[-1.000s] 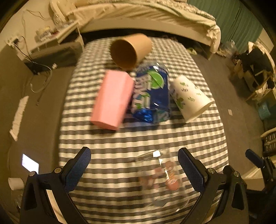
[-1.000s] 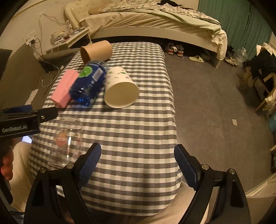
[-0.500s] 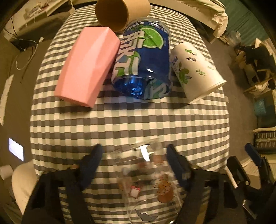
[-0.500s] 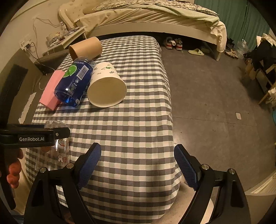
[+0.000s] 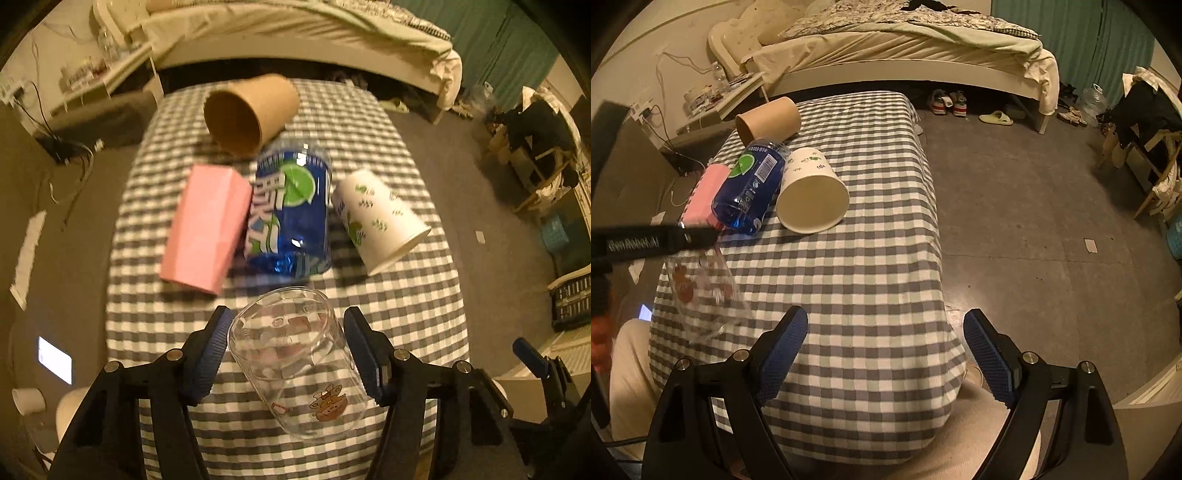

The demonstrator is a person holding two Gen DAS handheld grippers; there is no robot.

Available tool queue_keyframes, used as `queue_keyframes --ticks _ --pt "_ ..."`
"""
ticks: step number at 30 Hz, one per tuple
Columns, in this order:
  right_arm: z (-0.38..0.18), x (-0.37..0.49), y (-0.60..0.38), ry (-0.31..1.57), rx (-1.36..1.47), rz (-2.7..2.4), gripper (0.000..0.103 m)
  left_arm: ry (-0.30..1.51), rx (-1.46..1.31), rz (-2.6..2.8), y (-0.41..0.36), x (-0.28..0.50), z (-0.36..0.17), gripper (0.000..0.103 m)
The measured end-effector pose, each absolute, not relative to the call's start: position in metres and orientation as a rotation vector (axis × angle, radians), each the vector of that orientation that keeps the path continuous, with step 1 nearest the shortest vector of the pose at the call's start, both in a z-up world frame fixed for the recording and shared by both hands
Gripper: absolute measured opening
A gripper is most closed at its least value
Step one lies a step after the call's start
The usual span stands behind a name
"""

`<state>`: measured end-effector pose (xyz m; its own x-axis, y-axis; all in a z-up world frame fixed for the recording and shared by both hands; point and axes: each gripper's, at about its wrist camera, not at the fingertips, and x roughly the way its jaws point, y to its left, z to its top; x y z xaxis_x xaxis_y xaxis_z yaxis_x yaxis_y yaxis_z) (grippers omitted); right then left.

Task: Flip cup upside down
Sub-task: 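Rotate the held clear cup with the left gripper to turn it over, then lower the clear cup onto the tablecloth and open the left gripper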

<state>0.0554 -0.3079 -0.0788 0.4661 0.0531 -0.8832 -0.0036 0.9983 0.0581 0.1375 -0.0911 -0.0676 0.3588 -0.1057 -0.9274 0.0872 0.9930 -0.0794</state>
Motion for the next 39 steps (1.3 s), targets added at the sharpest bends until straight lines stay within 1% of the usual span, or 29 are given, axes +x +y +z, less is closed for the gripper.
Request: queue_keyframes --ticks 7,14,22,25,26,27,28,33,39 --pt "-0.078 0.047 -0.303 1.093 0.042 0.029 0.087 1.123 0.062 -0.137 -0.106 0.115 -0.065 0.062" --pt "-0.071 0.046 -0.297 1.079 0.021 0.034 0.086 1.163 0.04 -0.177 -0.11 0.095 -0.075 0.061" --pt "-0.069 0.041 -0.297 1.082 0.024 0.026 0.086 1.165 0.007 -0.199 -0.109 0.089 -0.079 0.061" --pt "-0.067 0.037 -0.298 1.079 0.025 0.021 0.086 1.121 0.016 -0.202 -0.111 0.089 -0.07 0.063" --pt "-0.066 0.036 -0.299 1.077 0.024 0.019 0.086 1.112 0.021 -0.205 -0.112 0.089 -0.068 0.065" --pt "-0.064 0.034 -0.299 1.074 0.023 0.017 0.086 1.101 0.027 -0.207 -0.113 0.089 -0.065 0.07" --pt "-0.062 0.033 -0.299 1.071 0.022 0.014 0.087 1.084 0.032 -0.209 -0.113 0.089 -0.06 0.071" --pt "-0.05 0.026 -0.299 1.044 0.021 0.009 0.086 1.012 0.03 -0.208 -0.11 0.088 -0.036 0.071" --pt "-0.022 0.013 -0.293 0.972 0.018 0.025 0.087 0.867 0.005 -0.203 -0.092 0.073 0.008 0.071"
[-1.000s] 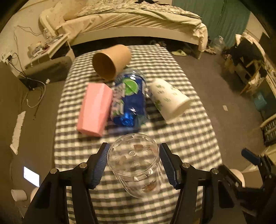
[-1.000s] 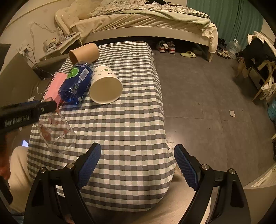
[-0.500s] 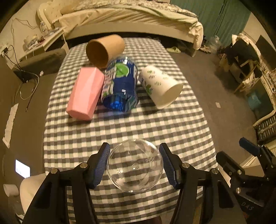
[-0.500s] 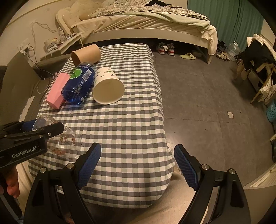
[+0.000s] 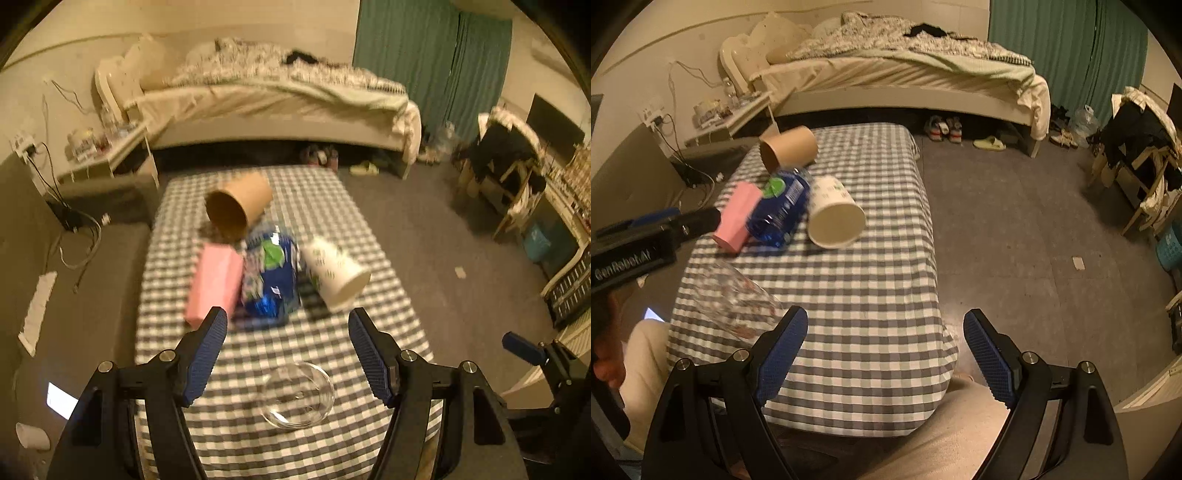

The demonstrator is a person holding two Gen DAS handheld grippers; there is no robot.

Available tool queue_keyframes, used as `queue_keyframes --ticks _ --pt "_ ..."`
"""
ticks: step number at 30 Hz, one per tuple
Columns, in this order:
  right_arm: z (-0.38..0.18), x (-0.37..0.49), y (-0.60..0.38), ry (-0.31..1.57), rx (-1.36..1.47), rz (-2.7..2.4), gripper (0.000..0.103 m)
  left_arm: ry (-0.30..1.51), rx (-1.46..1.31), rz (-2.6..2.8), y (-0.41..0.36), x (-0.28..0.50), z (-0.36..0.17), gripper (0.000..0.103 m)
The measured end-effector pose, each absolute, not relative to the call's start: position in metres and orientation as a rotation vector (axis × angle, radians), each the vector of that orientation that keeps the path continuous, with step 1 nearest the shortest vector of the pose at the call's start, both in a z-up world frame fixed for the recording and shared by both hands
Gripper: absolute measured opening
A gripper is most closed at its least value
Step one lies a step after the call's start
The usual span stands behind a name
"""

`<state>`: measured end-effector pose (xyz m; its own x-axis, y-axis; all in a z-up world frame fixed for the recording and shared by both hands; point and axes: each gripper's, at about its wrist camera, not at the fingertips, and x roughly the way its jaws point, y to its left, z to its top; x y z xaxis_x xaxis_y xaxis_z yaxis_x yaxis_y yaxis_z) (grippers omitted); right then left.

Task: Flip cup upside down
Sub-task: 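Lower the clear cup onto the tablecloth and open the left gripper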

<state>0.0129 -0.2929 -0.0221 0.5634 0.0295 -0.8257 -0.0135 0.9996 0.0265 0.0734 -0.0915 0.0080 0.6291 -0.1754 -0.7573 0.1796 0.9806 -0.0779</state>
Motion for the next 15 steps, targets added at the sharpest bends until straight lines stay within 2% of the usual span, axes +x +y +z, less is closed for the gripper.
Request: queue_keyframes --ticks 7,15 --pt "0.014 -0.002 -0.275 0.888 0.02 0.069 0.087 0.731 -0.009 -0.184 -0.06 0.039 0.053 0.071" --pt "0.036 -0.017 -0.25 0.83 0.002 0.115 0.087 0.69 0.015 -0.145 -0.033 0.005 0.061 0.071"
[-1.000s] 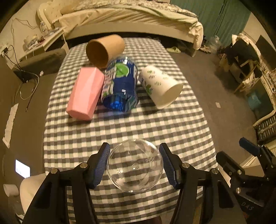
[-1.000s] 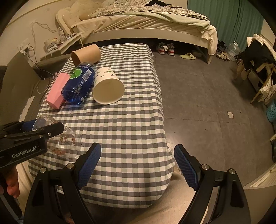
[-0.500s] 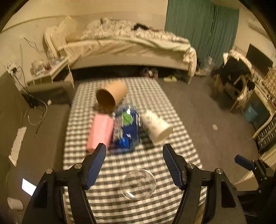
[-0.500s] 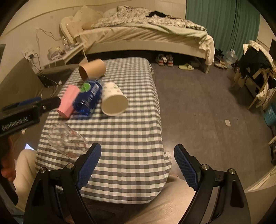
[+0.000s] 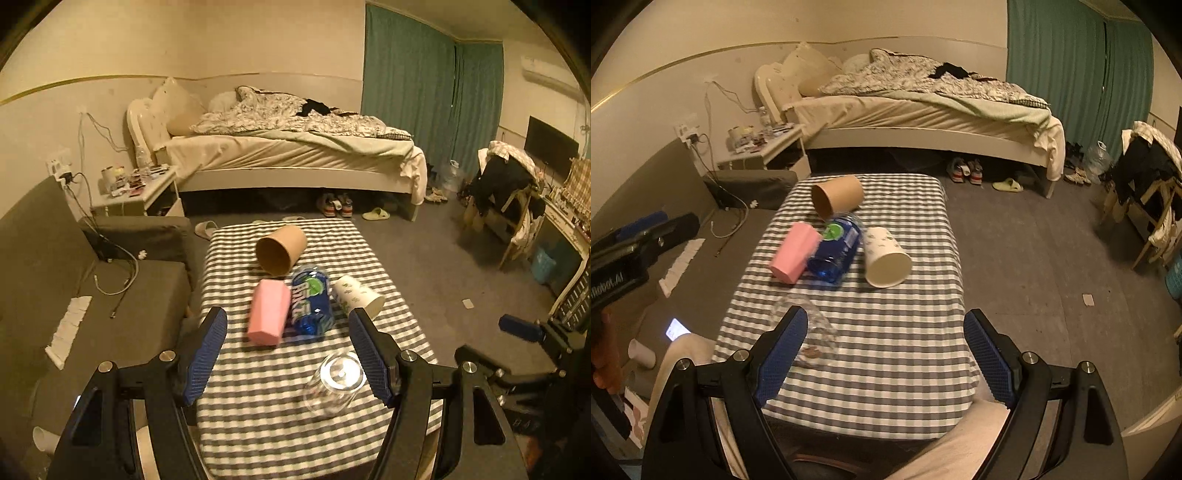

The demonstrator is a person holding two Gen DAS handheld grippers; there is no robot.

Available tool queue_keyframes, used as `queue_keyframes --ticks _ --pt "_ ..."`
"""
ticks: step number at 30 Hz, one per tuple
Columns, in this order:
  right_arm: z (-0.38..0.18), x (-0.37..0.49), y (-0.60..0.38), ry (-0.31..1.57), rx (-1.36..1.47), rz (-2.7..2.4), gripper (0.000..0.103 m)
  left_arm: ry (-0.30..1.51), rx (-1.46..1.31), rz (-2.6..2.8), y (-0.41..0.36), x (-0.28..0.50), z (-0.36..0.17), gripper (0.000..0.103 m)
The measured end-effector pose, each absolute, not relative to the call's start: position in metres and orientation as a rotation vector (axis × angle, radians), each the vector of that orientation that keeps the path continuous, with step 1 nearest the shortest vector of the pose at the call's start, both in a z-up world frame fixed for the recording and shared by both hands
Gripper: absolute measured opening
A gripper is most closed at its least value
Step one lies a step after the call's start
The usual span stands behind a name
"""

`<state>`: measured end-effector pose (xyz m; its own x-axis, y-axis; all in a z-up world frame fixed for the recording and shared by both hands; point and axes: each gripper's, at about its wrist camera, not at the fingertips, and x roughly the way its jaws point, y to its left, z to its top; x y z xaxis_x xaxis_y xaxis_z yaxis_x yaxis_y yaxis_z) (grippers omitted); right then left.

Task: Flip cup upside down
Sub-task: 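Lower the clear cup onto the tablecloth and open the left gripper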

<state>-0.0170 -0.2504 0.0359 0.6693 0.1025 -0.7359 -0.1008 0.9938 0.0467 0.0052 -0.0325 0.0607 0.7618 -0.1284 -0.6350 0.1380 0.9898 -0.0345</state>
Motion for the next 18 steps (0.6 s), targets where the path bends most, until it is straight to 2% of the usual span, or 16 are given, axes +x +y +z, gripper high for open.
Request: queue_keyframes --ticks 11,15,18 --pt "0.029 -0.032 -0.224 0.827 -0.019 0.166 0.087 0.777 -0.032 -0.081 -0.001 -0.021 0.018 0.072" --pt "0.021 -0.032 -0.221 0.842 -0.02 0.165 0.087 0.798 -0.048 -0.068 0.003 -0.027 0.007 0.082" --pt "0.015 -0.03 -0.22 0.852 -0.017 0.163 0.087 0.801 -0.048 -0.067 0.002 -0.028 0.004 0.082"
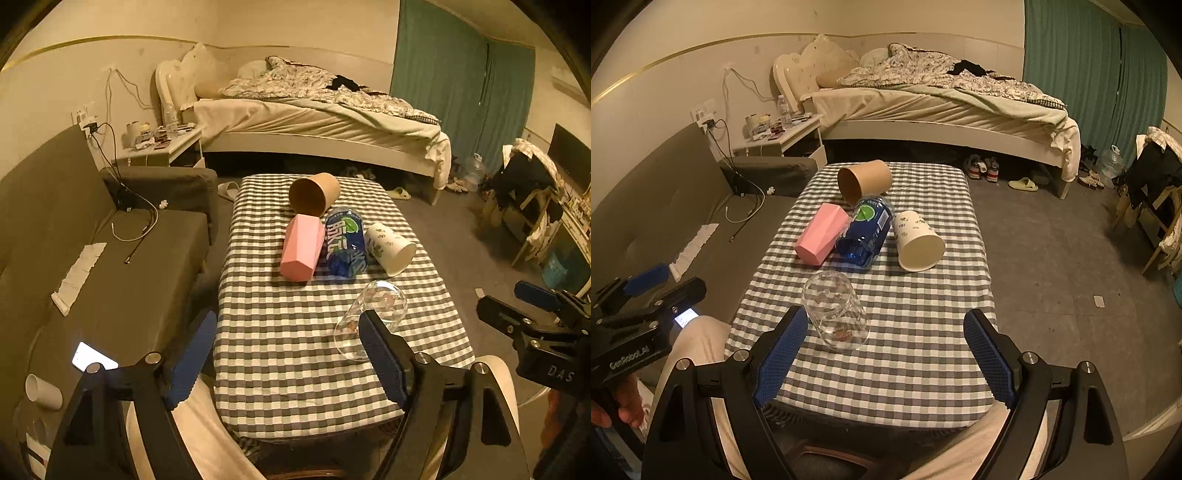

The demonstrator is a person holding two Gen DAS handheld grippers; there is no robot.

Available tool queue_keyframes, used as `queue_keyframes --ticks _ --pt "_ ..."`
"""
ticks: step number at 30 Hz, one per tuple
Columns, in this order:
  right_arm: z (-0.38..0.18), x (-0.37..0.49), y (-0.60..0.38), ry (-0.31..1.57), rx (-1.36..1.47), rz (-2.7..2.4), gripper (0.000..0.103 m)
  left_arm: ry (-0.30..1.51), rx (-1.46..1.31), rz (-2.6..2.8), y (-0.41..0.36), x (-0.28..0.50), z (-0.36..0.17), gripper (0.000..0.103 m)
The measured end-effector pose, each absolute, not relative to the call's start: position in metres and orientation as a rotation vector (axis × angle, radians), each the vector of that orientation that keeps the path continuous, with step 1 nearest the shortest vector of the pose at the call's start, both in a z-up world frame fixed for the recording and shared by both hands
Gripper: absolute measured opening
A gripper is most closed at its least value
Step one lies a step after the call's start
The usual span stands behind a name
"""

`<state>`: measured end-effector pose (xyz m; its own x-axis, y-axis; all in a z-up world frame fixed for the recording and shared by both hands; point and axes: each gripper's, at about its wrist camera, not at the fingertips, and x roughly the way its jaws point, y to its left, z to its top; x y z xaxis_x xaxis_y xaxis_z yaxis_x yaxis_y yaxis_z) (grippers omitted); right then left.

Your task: Flip cup upside down

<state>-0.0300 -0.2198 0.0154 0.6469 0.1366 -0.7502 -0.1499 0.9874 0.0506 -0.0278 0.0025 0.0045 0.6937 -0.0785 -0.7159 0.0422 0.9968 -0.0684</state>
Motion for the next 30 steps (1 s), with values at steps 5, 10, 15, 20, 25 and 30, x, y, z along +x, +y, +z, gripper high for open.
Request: queue_keyframes --ticks 5,10,15,20,25,30 --pt "0.005 -0.026 -0.221 0.872 -0.007 0.159 0.087 0.807 -0.037 -0.069 -0.001 -0.026 0.002 0.082" --pt "-0.001 -0.024 -0.22 0.881 -0.019 0.152 0.087 0.822 -0.036 -0.07 -0.005 -0.023 -0.004 0.082" --pt "-0.008 -0.022 -0.221 0.879 -0.035 0.143 0.087 0.825 -0.027 -0.045 -0.008 -0.021 -0.012 0.083" --pt "-0.013 -0.022 -0.223 0.873 -0.029 0.137 0.097 0.832 -0.024 -0.042 -0.01 -0.019 -0.017 0.097" --pt "-0.015 -0.02 -0.225 0.872 -0.023 0.124 0.103 0.824 -0.033 -0.043 -0.01 -0.019 -0.017 0.1" --pt "-0.017 -0.018 -0.226 0.878 -0.018 0.116 0.103 0.84 -0.039 -0.037 -0.009 -0.017 -0.02 0.1"
